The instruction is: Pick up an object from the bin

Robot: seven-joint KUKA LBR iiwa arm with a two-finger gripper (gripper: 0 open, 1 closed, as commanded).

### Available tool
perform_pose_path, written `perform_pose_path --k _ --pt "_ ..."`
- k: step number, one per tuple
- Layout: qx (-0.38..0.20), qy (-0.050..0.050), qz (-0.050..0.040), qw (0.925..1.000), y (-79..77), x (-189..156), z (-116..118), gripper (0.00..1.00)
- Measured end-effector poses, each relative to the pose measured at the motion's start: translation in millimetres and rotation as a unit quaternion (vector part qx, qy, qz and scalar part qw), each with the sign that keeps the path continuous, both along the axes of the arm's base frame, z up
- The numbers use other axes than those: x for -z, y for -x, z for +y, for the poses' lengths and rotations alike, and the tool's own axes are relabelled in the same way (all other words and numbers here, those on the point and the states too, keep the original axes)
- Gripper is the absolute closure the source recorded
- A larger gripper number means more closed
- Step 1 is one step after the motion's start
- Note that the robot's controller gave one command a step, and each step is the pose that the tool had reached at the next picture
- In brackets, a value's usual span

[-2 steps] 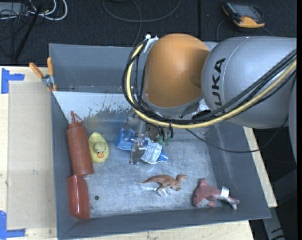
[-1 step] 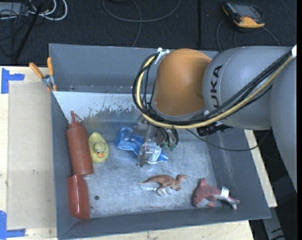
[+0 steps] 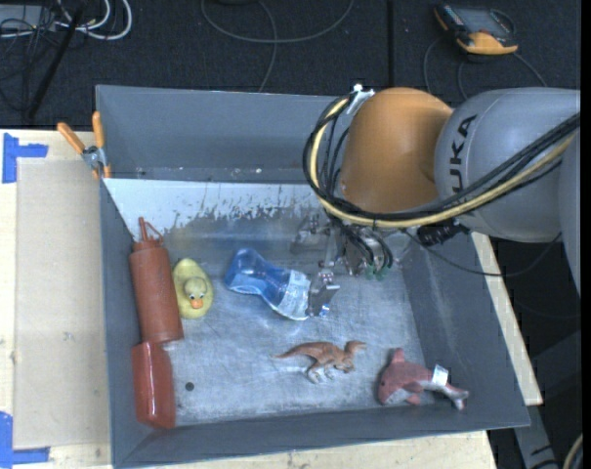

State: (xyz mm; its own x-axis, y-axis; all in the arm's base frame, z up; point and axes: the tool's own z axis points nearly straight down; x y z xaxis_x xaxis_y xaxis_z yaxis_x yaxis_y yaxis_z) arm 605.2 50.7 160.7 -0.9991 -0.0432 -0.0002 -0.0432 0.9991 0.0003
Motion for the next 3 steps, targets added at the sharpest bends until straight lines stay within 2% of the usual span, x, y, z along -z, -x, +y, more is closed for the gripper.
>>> perform_pose_path --k 1,2,3 --pt "0.025 0.001 0.0 0.9997 -5.8 2.3 -32.0 0.0" --pt "0.159 -0.001 -0.0011 0.9873 1.3 83.3 -17.0 0.0" --pt "0.161 0.0 0.0007 0.987 1.9 81.5 -17.5 1.0"
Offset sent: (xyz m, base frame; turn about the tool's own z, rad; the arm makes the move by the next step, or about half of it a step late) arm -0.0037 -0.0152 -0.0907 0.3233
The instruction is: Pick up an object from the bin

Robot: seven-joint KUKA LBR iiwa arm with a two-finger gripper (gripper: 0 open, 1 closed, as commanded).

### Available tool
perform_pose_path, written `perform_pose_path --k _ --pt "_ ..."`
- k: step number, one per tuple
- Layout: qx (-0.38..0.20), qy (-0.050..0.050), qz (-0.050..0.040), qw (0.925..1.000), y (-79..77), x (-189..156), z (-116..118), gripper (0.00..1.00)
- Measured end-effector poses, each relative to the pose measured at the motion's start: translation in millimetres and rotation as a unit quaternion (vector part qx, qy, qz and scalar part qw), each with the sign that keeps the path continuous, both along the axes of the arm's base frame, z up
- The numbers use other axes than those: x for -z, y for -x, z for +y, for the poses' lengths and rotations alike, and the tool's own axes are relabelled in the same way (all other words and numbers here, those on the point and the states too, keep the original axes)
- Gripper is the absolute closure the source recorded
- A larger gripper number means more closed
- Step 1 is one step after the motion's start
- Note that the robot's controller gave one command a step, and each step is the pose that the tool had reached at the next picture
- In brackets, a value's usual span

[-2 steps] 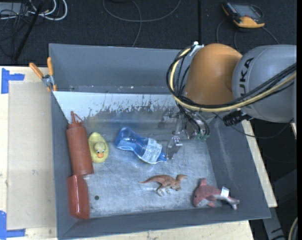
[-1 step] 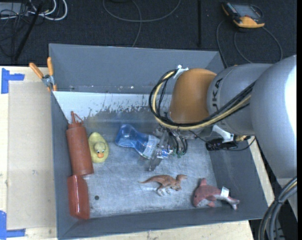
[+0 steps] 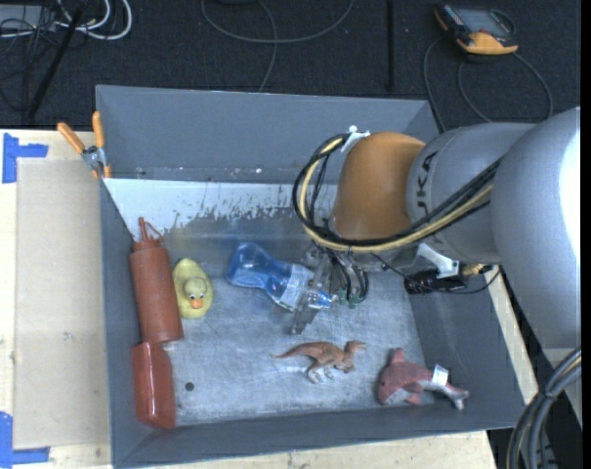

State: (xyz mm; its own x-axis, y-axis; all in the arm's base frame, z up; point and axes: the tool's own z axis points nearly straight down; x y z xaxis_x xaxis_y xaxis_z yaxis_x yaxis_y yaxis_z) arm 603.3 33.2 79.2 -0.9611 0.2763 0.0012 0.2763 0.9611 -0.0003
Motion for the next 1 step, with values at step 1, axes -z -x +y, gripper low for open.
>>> perform_pose_path --k 1 --pt "0.0 0.0 0.0 1.0 0.0 0.0 0.0 1.0"
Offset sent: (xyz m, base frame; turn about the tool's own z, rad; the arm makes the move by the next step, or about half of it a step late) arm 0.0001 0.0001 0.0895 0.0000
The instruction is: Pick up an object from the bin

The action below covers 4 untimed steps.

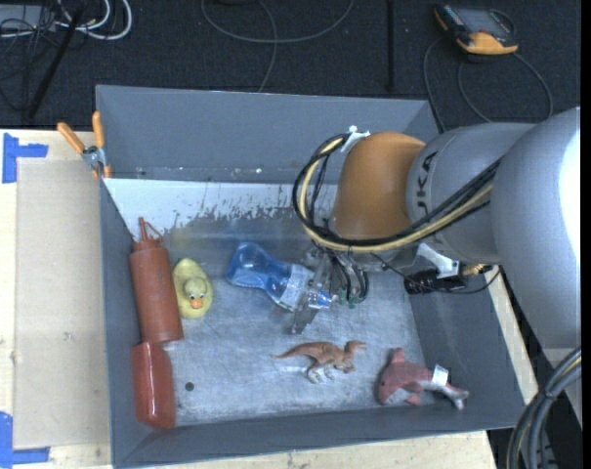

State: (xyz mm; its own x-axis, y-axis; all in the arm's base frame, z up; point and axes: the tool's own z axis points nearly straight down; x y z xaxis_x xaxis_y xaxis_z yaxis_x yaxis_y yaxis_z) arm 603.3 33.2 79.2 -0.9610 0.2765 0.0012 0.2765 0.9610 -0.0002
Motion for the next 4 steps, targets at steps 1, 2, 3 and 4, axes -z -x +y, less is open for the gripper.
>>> perform_pose_path --k 1,2,3,4 --pt "0.0 0.0 0.0025 1.0 1.5 -3.3 0.0 1.0" --pt "0.0 0.0 0.0058 1.0 3.4 -22.5 -0.1 1.0" --pt "0.001 0.0 0.0009 1.0 0.9 -41.0 -0.1 1.0" --pt "0.001 0.0 0.0004 1.0 1.3 -53.7 -0.3 1.0"
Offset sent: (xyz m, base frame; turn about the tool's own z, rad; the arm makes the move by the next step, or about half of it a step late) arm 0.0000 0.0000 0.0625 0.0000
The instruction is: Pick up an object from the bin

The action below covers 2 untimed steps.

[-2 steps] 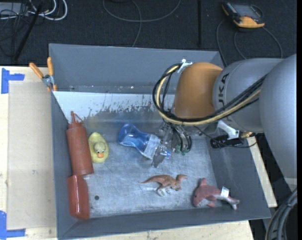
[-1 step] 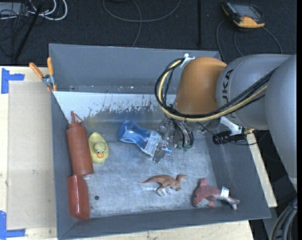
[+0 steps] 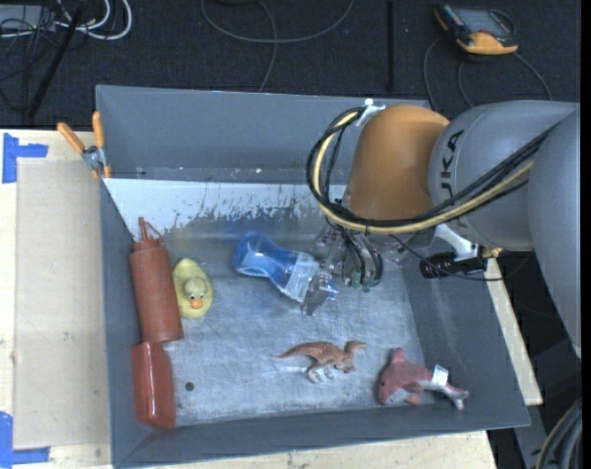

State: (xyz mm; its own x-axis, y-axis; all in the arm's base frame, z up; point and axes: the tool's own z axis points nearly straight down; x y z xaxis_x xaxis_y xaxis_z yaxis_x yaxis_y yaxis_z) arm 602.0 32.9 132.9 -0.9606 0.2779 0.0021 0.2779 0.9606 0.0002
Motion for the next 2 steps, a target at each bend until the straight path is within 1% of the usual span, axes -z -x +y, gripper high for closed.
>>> perform_pose_path --k 2 --pt "0.0 0.0 -0.0009 1.0 0.0 -24.9 -0.1 1.0"
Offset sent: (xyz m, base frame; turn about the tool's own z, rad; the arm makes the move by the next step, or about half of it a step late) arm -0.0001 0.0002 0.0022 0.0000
